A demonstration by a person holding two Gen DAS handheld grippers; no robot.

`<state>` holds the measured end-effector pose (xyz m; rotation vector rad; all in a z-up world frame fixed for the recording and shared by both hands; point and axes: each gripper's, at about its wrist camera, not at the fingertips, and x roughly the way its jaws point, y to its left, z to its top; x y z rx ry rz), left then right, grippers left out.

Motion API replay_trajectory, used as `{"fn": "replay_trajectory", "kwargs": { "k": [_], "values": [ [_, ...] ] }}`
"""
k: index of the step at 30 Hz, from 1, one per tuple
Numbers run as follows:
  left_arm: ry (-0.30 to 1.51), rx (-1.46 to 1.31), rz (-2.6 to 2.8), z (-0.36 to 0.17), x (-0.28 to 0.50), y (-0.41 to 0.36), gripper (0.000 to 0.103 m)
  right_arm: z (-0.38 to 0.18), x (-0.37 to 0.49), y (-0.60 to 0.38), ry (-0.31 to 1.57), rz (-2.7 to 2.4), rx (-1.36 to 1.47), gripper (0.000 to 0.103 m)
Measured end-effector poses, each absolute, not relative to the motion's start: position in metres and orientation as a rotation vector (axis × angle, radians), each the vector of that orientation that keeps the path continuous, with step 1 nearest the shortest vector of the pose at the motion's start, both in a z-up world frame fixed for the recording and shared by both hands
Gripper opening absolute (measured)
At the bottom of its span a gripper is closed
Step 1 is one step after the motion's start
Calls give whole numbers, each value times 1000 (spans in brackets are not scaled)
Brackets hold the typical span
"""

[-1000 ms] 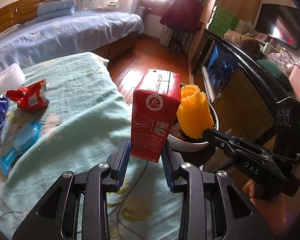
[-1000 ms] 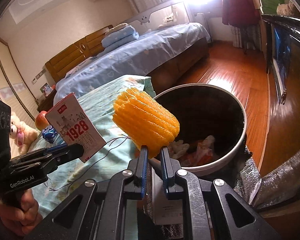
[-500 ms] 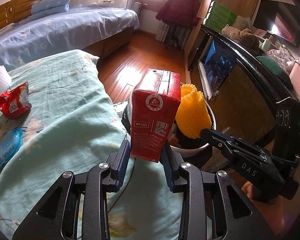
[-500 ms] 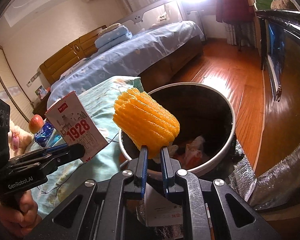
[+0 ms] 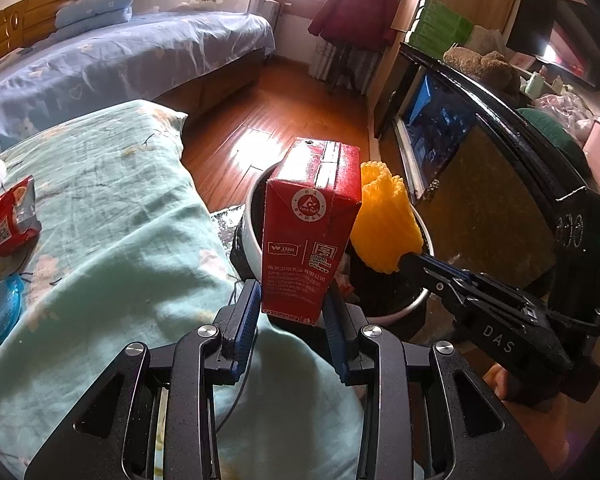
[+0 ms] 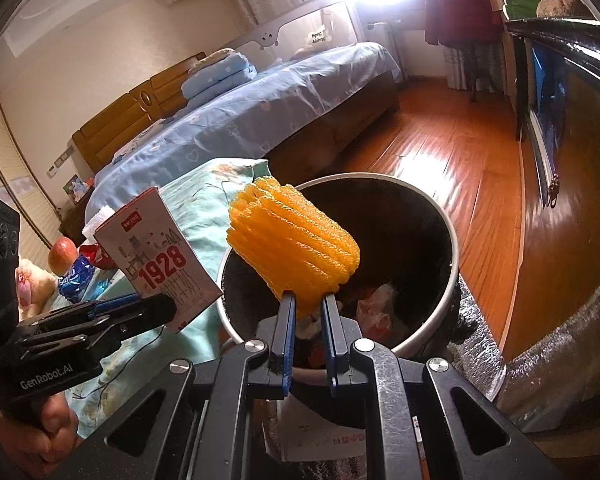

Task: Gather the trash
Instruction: 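Carry the juice carton and yellow foam net over the black bin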

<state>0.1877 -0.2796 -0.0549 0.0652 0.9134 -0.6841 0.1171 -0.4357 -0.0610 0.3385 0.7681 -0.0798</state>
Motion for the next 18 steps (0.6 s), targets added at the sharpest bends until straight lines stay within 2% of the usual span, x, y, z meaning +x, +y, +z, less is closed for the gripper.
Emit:
{"fn": "replay_trajectory", "kwargs": {
  "k": [18],
  "values": [
    [926,77,-691,-55,199,-300,30,-64,129,-450,779,-122,317,12]
  ]
}}
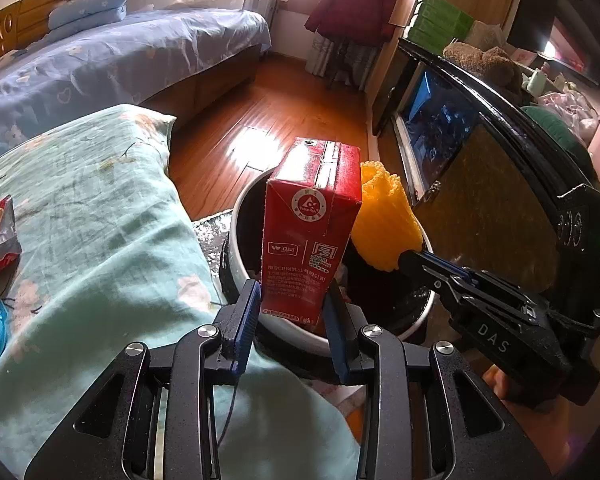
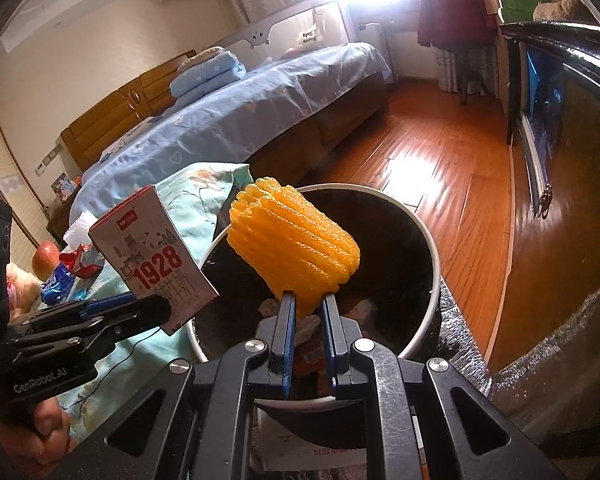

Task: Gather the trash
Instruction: 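Carry the juice carton and yellow foam net over the black bin, then open both grippers to drop the carton and foam net into the bin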

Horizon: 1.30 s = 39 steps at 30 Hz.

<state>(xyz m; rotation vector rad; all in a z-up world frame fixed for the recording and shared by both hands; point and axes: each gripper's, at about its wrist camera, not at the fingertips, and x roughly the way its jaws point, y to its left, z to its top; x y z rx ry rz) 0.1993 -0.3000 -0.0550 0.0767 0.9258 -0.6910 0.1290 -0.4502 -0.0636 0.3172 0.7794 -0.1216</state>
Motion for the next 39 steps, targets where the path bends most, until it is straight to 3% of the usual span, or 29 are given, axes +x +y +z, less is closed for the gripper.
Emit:
{"fn": "replay_trajectory", "kwargs": {
  "k": [17,19,21,23,26,31,39],
  "values": [
    [938,86,-697,-57,204,-313,31,-65,136,-458,790,-142,323,13],
    [936,86,-694,-56,204,-312,31,-65,136,-460,788,-145,333,17],
    [935,84,-689,-56,204,-310,39,-64,134,-463,780,-151,342,17],
    [926,79,-681,-54,203,-306,45,-64,133,-466,775,-154,354,21],
    [918,68,-667,-52,200,-296,51,-62,130,-467,764,-156,368,35],
    [913,37,-632,-51,196,-270,52,-57,127,-460,746,-139,376,56],
    [912,-26,-552,-53,187,-217,52,-47,127,-429,733,-67,363,70]
  ]
}}
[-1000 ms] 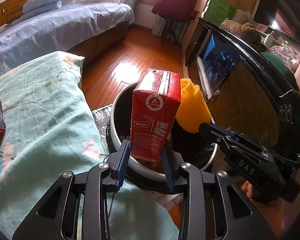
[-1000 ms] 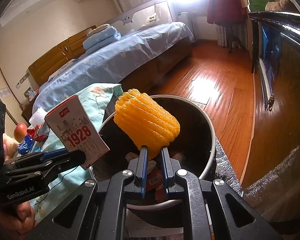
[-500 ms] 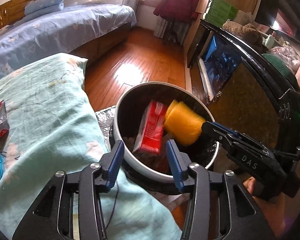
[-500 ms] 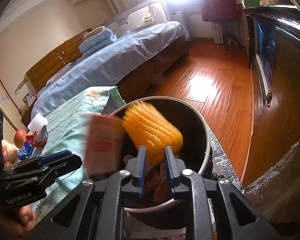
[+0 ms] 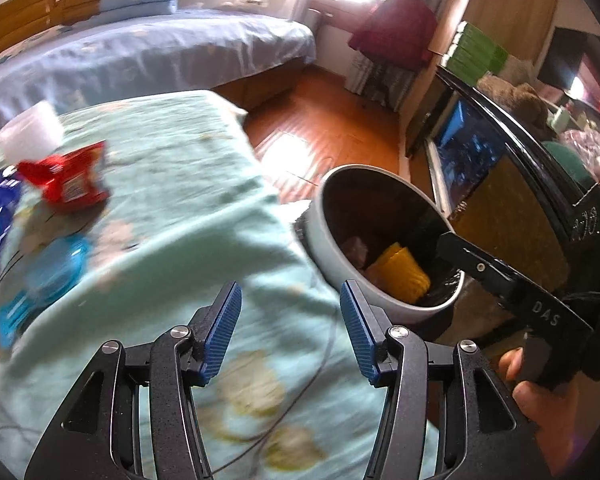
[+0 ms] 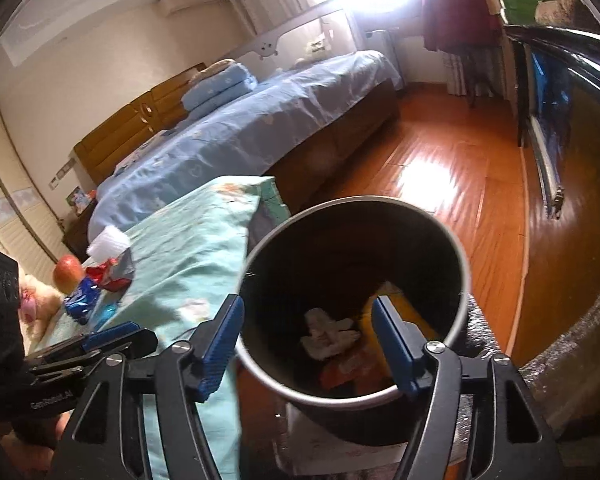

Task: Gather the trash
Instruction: 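Open both grippers to drop the carton and foam net into the bin, then grasp the blue brush with the left gripper while the right gripper grasps the red chip bag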

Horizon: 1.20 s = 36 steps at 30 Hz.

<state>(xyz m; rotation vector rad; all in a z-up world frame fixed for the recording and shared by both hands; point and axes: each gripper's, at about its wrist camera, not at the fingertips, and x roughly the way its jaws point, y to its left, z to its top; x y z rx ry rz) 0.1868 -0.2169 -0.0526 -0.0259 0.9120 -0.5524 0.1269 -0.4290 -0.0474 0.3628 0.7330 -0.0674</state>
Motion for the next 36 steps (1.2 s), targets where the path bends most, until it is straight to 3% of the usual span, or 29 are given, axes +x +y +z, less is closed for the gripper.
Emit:
{"fn": "replay_trajectory", "kwargs": {
  "k": [22,36],
  "values": [
    [881,-126,-361,-58,166,-90,52,-50,137,-318,794,139,282,74],
    [889,-51,-308,-61,196,-41,52,-50,164,-280,818,242,229,74]
  ]
}}
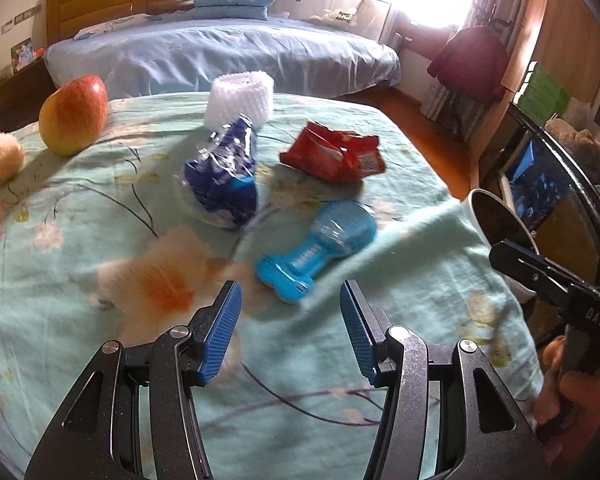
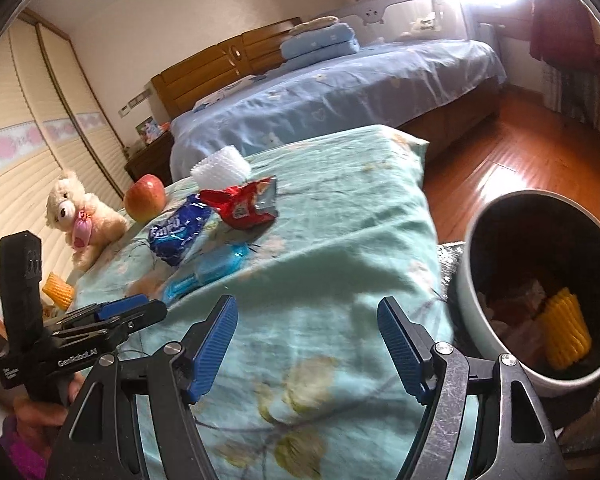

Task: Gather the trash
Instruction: 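Grasp the blue brush with the left gripper while the right gripper grasps the red chip bag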

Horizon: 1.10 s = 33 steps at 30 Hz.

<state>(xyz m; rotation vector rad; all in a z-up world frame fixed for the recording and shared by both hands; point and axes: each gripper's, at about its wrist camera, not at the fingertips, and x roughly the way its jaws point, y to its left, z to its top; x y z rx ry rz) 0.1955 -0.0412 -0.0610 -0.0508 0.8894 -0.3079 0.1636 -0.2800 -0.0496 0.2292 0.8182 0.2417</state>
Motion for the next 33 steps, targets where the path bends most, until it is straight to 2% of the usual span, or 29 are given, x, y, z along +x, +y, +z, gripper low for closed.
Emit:
{"fn": "replay_trajectory", "kwargs": {
  "k": [18,22,33],
  "values": [
    [919,101,-376,-73,221,-61,51,-57,215,-248,852,334,221,74],
    [912,116,-369,-74,220,-63,34,-59,218,-251,856,329,233,74],
    [916,2,-281,-74,205,-24,35,-61,231,-237,860,361,219,74]
  ]
}}
